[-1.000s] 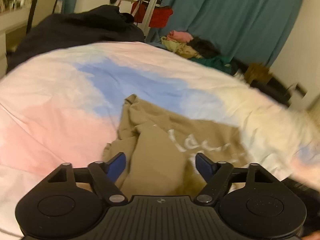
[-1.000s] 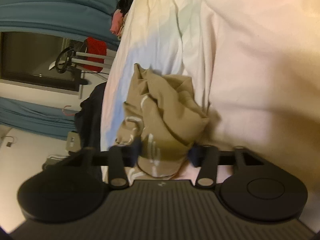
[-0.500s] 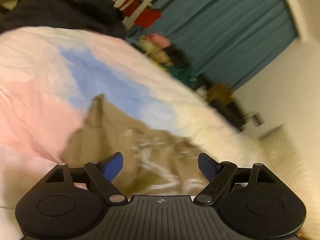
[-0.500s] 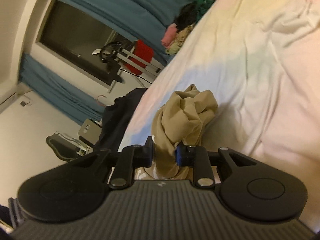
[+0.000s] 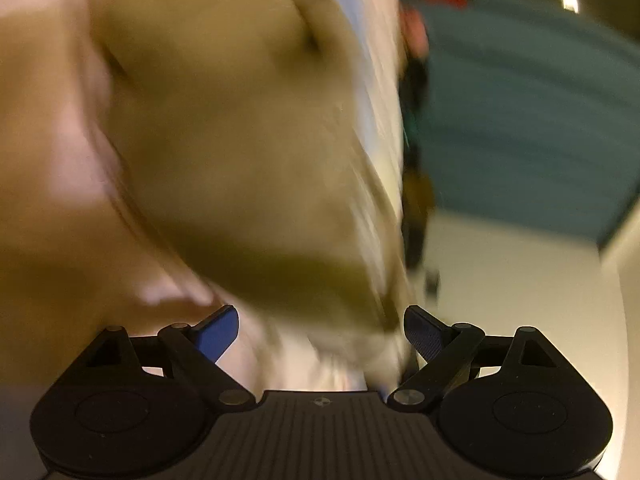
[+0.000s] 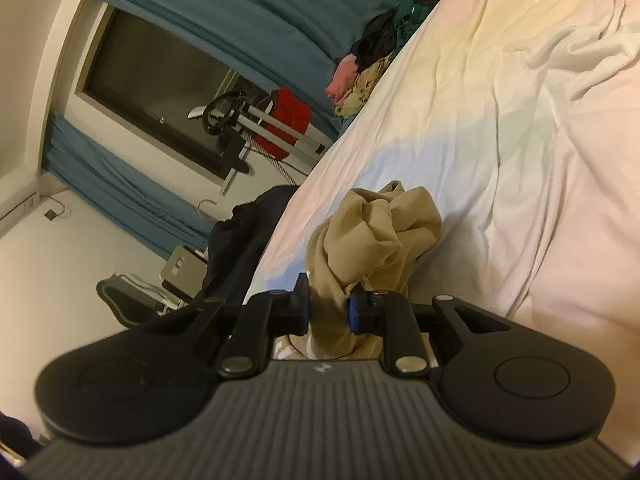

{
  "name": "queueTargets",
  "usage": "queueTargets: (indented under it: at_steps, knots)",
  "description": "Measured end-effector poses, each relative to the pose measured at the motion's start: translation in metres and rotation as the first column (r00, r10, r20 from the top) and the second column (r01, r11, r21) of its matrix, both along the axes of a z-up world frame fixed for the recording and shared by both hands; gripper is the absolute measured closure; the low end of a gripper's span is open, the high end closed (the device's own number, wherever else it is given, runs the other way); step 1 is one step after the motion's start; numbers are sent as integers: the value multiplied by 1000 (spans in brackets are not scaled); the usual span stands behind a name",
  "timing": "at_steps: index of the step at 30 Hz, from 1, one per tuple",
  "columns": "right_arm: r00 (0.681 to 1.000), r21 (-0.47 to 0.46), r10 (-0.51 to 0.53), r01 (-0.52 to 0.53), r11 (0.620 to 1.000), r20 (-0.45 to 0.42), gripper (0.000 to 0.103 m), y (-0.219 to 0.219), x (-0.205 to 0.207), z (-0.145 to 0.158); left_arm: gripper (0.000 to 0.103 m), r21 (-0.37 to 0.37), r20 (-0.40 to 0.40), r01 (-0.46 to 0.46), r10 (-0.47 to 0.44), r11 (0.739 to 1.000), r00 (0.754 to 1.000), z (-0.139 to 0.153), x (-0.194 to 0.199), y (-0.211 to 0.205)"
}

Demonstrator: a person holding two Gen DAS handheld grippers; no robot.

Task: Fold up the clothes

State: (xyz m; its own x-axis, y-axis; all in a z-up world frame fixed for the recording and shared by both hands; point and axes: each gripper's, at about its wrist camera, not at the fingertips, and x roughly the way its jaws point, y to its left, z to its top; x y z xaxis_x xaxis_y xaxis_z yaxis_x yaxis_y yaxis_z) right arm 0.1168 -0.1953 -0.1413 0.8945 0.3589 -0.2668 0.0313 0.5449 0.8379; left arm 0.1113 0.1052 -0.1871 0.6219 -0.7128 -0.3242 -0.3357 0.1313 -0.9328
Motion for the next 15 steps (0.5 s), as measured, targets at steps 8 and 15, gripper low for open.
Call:
queueTargets:
  at_steps: [8, 15]
  knots:
    - [999, 30, -31, 31, 999, 21, 83, -7, -4, 0, 32, 0, 11, -152, 152, 988, 988, 4, -11, 29]
    - [995, -14, -34, 36, 999, 89, 83, -3, -19, 15, 32, -32, 9, -115, 116, 993, 993, 8, -15, 34]
